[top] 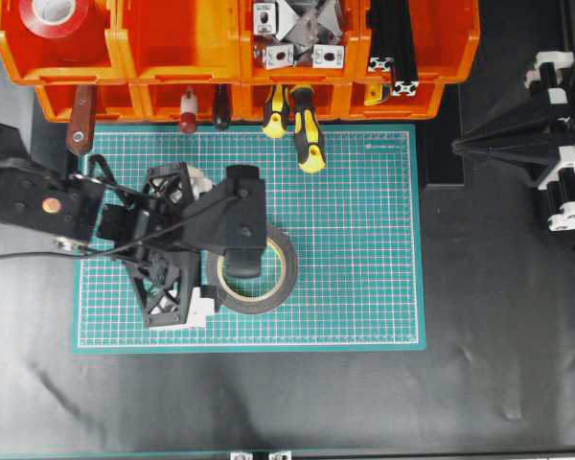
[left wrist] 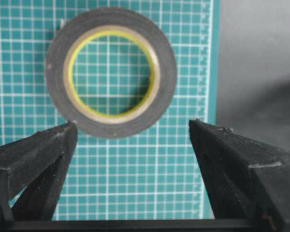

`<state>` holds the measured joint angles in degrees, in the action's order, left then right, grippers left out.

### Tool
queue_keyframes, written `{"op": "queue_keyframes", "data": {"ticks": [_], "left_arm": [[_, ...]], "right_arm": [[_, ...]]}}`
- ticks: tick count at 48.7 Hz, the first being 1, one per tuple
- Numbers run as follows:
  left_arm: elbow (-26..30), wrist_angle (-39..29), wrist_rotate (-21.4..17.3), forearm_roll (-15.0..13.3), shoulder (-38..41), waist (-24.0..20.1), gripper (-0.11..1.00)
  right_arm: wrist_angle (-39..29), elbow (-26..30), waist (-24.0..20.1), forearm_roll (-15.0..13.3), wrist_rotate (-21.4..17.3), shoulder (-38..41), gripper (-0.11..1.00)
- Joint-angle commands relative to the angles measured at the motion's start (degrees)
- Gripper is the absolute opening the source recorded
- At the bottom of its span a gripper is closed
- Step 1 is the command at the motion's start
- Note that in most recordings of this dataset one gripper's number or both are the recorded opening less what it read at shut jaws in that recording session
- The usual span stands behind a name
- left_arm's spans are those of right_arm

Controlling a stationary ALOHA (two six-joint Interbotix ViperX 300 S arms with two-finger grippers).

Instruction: Pick foam from container rack with left arm.

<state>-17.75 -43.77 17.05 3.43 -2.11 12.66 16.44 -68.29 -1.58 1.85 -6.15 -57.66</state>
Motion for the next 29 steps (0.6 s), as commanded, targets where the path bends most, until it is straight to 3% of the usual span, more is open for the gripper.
{"op": "queue_keyframes", "data": {"ticks": [1,13,19,29], "left_arm": [[0.7,0.7,0.3,0.2,-4.3,0.7,0.9],[-2.9,1.8,-1.5,0.2,-12.7,1.2,0.89],[-6.0,2.5,-5.3,0.2,-17.2,2.4,0.87],[-11.2,8.1,-6.9,0.2,-25.2,2.9,0.84]], "right_arm": [[0.4,1.2,-0.1,0.1,-0.1,0.3,0.0],[0.4,1.2,-0.1,0.1,-0.1,0.3,0.0],[0.1,1.1,-0.1,0.1,-0.1,0.3,0.0],[0.1,1.0,-0.1,0.1,-0.1,0.3,0.0]]}}
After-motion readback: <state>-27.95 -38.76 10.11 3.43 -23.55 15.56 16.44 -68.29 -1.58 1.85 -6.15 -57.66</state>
